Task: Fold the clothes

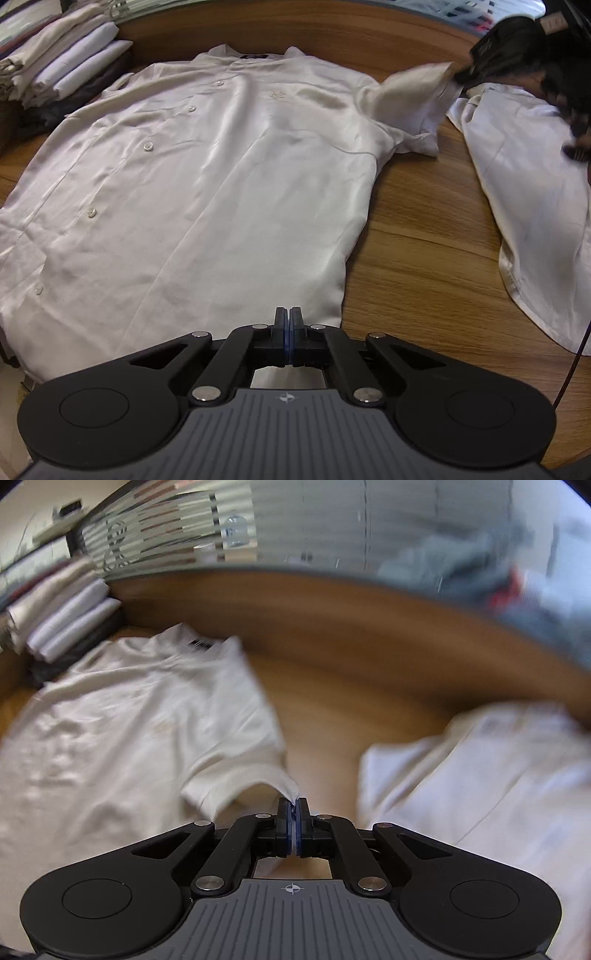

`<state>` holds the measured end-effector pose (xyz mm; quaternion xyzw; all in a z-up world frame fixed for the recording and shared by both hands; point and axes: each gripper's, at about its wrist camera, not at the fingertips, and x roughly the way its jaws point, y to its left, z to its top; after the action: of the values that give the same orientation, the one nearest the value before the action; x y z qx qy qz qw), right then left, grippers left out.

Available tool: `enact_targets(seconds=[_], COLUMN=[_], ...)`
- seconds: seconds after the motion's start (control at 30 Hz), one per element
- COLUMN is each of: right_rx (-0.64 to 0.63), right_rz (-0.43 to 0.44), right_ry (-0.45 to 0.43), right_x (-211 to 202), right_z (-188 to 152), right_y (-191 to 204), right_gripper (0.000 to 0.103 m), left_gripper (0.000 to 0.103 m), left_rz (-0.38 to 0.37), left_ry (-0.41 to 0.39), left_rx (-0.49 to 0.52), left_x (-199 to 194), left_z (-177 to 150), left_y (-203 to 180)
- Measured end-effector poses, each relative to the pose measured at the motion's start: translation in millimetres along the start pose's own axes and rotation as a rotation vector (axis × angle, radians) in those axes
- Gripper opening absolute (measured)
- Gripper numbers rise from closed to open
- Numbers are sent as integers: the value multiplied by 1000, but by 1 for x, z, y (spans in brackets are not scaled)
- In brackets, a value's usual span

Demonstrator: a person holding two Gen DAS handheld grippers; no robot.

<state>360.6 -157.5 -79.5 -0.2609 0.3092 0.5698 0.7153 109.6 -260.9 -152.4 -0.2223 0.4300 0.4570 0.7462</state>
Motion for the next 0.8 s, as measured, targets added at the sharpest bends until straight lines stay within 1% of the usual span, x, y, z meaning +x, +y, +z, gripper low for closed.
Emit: enact_targets(seconds=[0.07,0.17,0.3,0.37,0.4,0.43,0.5,0.53,0.57,0.67,0.73,0.77,0.8], right_rx=[-86,-174,-237,-227,-198,-160,-83,-43,-2,173,299,343,388], right_rz=[-59,-108,-136,-147,-135,-121,-70,-41,-14,63,95,98,101], right_ry=[-33,-70,-41,-23,-13,-5,10,16,22,34,47,57,67], right_x=[-3,-3,15,18,19,20,22,24,26,34,41,45,49], right_z=[13,28,31,29,27,25,22,20,17,8,2,-1,-4], right_y=[-2,-9,-23,-32,-38,-44,-56,-61,-65,-79,-87,-90,-92], right_gripper=[4,5,6,8,9,11,13,17,25,36,38,41,41], left_gripper=[0,0,0,0,1,1,1,3,3,7,17,19,23], left_rz=[-1,-1,-11,-3,1,3,5,6,9,23,47,59,68], left_ry=[9,16,26,28,29,27,25,25,27,33,30,29,31], left_rx=[-7,-6,-15,-23,-25,-26,-18,-10,-1,13,16,17,13], left_x=[0,1,1,0,0,-1,-3,-5,-5,-5,-7,-7,-8], left_z=[1,3,5,4,4,4,2,1,0,-5,-7,-8,-8], left_y=[1,3,4,3,2,1,-3,-6,-8,-12,-13,-13,-12])
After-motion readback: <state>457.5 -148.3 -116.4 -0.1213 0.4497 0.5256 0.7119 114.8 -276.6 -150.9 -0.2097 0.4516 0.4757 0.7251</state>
